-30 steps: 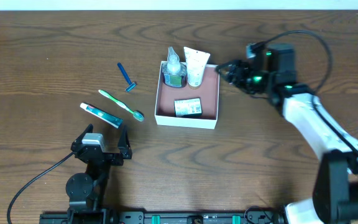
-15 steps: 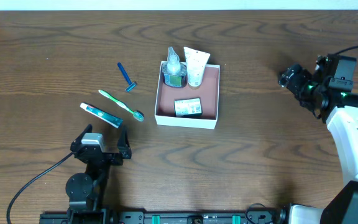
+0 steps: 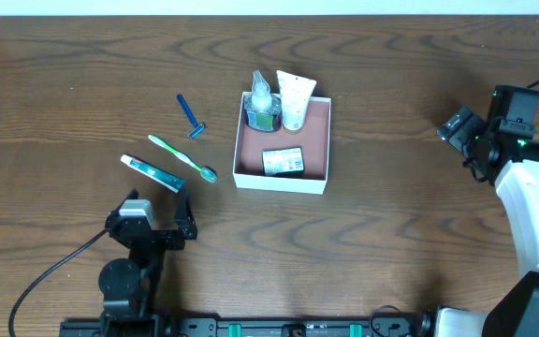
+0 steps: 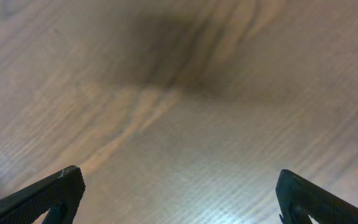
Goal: Pack container
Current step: 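Withdraw the right gripper to the right side, then reach the left gripper toward the teal toothpaste tube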
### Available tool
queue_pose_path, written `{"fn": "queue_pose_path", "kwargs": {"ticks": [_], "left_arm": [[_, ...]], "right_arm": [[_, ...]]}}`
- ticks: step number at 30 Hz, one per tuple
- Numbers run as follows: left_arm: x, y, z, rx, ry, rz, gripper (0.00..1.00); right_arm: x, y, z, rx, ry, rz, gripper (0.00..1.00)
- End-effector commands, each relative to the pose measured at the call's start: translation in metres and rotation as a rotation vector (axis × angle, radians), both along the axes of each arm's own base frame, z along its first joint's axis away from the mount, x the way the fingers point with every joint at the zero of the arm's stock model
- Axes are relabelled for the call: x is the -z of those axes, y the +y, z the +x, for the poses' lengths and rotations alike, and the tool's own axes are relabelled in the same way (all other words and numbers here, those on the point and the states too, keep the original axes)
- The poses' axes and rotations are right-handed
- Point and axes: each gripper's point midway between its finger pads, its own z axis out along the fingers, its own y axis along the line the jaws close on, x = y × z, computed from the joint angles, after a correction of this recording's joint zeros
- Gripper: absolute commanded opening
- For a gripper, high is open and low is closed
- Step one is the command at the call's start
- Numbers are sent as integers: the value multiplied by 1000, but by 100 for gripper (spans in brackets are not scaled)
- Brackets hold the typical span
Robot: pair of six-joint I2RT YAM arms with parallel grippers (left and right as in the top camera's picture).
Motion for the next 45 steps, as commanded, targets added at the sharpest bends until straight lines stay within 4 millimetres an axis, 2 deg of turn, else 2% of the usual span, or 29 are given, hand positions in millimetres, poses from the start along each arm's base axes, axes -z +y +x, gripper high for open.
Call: {"fn": "queue_pose_path", "kwargs": {"ticks": [1, 4, 8, 10, 14, 16, 18, 20, 23, 28, 34, 40, 45], "left_arm": [[14, -5, -5, 18, 119, -54, 98], [5, -5, -7, 15, 200, -54, 98], [-26, -5, -1, 13, 286, -55, 98], [-46, -5, 6, 11, 340, -55, 98], [-71, -5, 23, 9, 467, -53, 98], [-77, -8, 32, 23, 515, -61, 98], [-79, -21, 41, 87, 545, -103, 98], [-67, -36, 43, 165, 609, -156, 98], [-38, -35, 45, 148, 719, -162, 98], [-2, -30, 54, 116, 845, -175, 98], [46, 14, 68, -308, 980, -384, 98], [79, 18, 85, -459, 1019, -549, 100], [97, 25, 90, -580, 1025, -622, 94]], "right_arm": [[2, -12, -6, 52, 17, -14, 99], [3, -6, -5, 32, 14, 13, 99], [6, -5, -11, 33, 42, 19, 99], [6, -5, -11, 33, 43, 19, 99], [6, -5, -11, 33, 44, 19, 99], [6, -5, -11, 33, 44, 19, 99], [6, -5, -11, 33, 44, 19, 99], [6, -5, -11, 33, 44, 20, 99], [6, -5, -11, 33, 44, 20, 99], [6, -5, -11, 33, 44, 20, 99], [6, -5, -11, 33, 44, 20, 99], [6, -5, -11, 33, 44, 19, 99], [6, -5, -11, 33, 44, 19, 99]]}}
